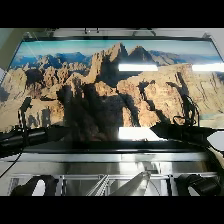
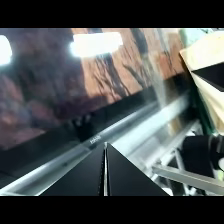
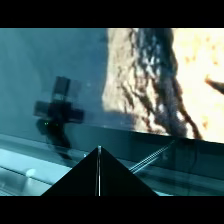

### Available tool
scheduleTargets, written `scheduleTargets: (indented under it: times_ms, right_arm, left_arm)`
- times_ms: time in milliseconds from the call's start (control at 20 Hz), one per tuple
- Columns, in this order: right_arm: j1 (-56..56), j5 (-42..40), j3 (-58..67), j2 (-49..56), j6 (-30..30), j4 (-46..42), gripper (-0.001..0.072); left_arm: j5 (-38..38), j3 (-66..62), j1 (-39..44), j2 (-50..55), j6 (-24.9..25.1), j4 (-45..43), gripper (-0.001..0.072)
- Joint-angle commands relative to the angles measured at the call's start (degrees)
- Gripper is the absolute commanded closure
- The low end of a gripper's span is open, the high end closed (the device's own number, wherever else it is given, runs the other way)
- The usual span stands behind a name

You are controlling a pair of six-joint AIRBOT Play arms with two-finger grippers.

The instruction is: Fold the shirts.

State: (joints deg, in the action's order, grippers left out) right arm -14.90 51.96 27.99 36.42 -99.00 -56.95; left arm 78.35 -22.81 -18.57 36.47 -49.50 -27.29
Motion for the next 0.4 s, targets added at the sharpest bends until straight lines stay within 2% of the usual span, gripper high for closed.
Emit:
scheduleTargets:
  times_ms: [0, 350]
  right_arm:
    - [-0.07, -0.09, -0.07, -0.04, 0.0, 0.15, 0.0693]
    - [-0.07, -0.09, -0.07, -0.04, 0.0, 0.15, 0.0693]
  left_arm:
    - [-2.56, 0.22, -0.02, -4.83, -0.07, -0.17, 0.0696]
    - [-4.48, 0.22, -0.02, -11.02, -0.07, -0.17, 0.0697]
